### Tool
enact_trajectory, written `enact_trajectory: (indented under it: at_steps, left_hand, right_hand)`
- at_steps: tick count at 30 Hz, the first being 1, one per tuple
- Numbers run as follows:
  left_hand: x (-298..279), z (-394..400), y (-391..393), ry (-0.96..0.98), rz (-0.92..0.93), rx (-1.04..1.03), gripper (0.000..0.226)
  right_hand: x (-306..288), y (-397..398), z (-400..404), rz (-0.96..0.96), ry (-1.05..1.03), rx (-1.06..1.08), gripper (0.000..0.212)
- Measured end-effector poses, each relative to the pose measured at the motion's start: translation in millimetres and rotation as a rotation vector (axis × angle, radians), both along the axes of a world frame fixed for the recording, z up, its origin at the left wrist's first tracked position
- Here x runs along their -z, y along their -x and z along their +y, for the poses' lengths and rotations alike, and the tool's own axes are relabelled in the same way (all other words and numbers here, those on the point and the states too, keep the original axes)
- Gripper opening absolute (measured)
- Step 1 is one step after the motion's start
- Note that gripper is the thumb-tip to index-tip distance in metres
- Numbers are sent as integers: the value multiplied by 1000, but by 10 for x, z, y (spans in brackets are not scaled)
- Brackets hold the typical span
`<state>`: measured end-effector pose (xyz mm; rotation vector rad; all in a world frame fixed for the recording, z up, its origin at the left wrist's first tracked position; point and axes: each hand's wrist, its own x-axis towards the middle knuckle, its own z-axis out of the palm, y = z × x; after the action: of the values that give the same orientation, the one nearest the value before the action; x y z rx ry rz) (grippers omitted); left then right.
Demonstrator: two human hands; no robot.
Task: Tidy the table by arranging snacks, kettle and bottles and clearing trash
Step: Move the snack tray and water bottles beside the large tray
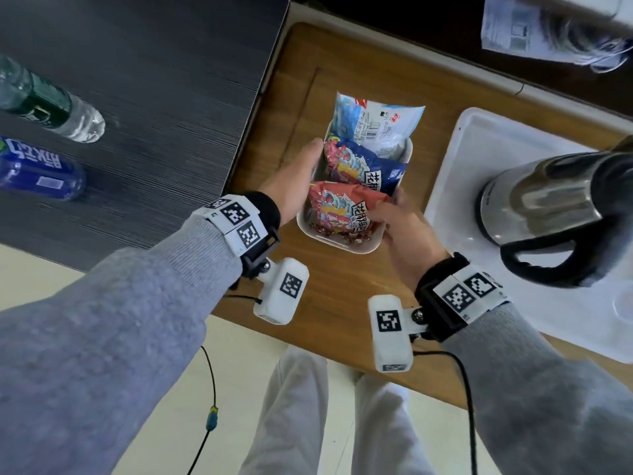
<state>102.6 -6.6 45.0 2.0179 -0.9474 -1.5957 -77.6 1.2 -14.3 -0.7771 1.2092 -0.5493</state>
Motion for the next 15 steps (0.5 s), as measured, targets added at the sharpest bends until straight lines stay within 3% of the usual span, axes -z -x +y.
enact_trajectory:
  at_steps: [4, 10, 15]
  left_hand:
    - [12, -43, -154, 49, 7, -19, 43]
    - [75, -25, -504, 51, 32, -139, 63]
    - [38, -96, -691, 41, 46, -195, 65]
  right_hand:
    - [10, -154, -164, 1, 37, -18, 75]
    - [48, -517, -248, 20, -3, -14, 70]
    - [54, -720, -344, 16, -7, -31, 72]
